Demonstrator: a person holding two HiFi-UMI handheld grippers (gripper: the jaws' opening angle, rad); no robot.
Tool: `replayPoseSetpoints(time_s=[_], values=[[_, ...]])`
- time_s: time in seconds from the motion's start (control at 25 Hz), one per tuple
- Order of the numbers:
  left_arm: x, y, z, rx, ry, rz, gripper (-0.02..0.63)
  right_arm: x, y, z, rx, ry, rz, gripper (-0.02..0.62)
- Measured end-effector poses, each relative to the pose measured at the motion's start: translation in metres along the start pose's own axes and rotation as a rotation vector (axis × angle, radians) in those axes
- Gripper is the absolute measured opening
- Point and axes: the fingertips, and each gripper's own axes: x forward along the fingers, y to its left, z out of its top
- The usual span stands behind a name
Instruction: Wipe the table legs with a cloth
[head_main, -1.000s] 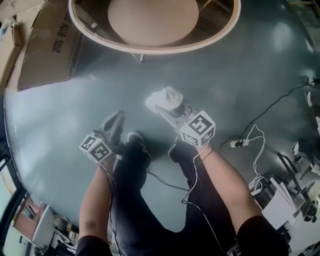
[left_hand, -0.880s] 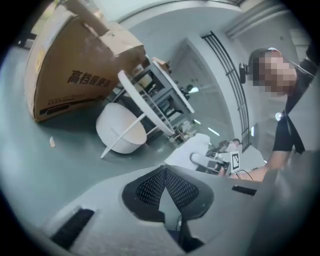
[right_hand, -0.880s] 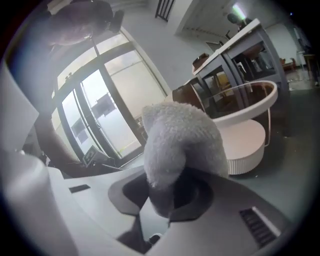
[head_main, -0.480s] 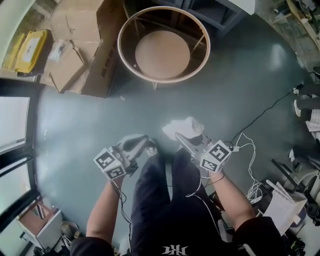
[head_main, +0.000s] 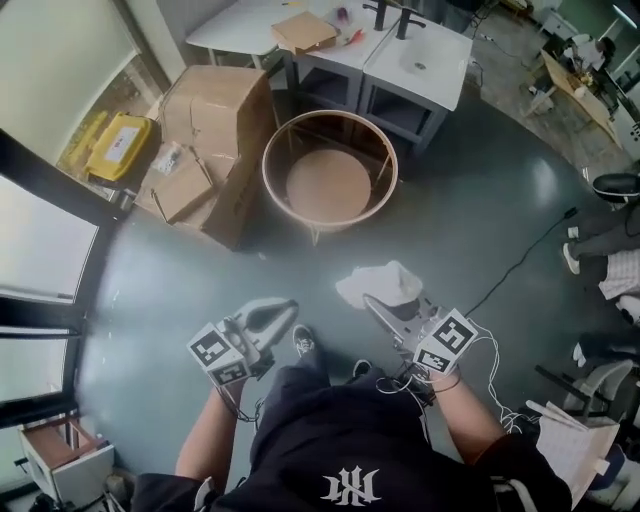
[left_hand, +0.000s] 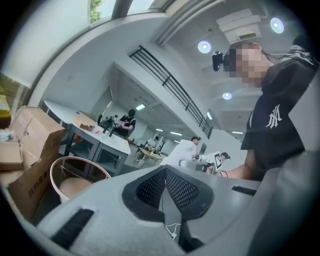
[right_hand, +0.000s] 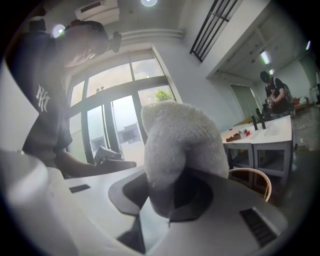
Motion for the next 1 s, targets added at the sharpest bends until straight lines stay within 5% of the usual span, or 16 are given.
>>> replayPoseSetpoints(time_s=[0.28,0.52,1.0], values=[[0.018,-0.122,-0.01,0.065,-0.02,0.057,0.005,-0.114,0.06,0.047,-0.023,-0.116,0.104,0.08],[0.058,-0.227,-0.02,0.183,-0.006,-0.021,0.005,-0.2,0.102,0.036,-0.041,-0.135,0.152,0.08],[0.073,-0.294,-0.013,0.228,-0.027,0.045,0.008,-0.263,0.121,0.02,-0.027,-0.209,0.187,0.08]])
